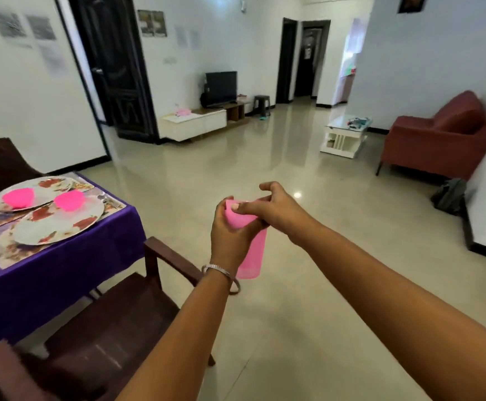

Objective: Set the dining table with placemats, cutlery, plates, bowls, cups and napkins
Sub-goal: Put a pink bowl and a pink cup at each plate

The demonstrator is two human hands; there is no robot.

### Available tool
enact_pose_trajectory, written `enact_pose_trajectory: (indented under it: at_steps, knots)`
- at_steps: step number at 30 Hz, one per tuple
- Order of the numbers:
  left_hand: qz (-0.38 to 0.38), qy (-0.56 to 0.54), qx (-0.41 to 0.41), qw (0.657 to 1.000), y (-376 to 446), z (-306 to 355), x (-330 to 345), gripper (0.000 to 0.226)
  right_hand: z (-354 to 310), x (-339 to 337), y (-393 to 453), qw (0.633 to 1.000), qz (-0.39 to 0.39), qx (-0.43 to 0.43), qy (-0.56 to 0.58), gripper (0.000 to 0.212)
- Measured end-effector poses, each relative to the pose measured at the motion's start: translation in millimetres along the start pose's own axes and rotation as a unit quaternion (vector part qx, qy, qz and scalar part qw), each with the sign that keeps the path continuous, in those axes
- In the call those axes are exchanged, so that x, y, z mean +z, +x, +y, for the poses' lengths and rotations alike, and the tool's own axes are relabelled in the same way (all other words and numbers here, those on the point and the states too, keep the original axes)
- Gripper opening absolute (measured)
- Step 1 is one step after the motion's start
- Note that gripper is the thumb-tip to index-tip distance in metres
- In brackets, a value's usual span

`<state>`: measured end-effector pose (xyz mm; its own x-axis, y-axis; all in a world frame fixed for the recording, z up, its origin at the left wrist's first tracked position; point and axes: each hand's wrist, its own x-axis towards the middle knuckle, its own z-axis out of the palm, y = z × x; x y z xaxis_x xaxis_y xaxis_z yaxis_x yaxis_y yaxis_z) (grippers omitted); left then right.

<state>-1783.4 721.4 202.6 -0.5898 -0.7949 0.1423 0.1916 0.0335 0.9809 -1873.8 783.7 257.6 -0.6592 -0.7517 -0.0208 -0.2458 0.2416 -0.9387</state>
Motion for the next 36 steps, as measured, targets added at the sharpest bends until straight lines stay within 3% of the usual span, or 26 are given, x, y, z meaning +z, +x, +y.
enact_pose_trajectory:
  at_steps: [4, 9, 14, 21, 30, 36]
  knots:
    - [0.085, -0.006, 0.005, 0.996, 62, -15, 18, 0.062, 8, -2, 85, 0.995, -0.099, -0.027, -0.011, 0.096]
    - [0.168, 0.008, 0.0, 0.986, 155, -37, 2, 0.053, 10, 30, 192, 0.985, -0.149, -0.078, -0.03, 0.096]
    - [0.26, 0.035, 0.035, 0.964, 270, -51, -31, 0.06, -13, 71, 312, 0.97, -0.205, -0.129, -0.016, 0.094]
    - [0.324, 0.1, 0.036, 0.94, 396, -55, -53, 0.072, -56, 102, 459, 0.956, -0.237, -0.169, 0.028, 0.087]
    - [0.452, 0.143, -0.002, 0.88, 517, -100, -114, 0.074, -55, 190, 606, 0.92, -0.353, -0.148, 0.083, 0.089]
    - [0.531, 0.183, -0.006, 0.827, 605, -117, -144, 0.078, -67, 246, 708, 0.876, -0.45, -0.155, 0.073, 0.089]
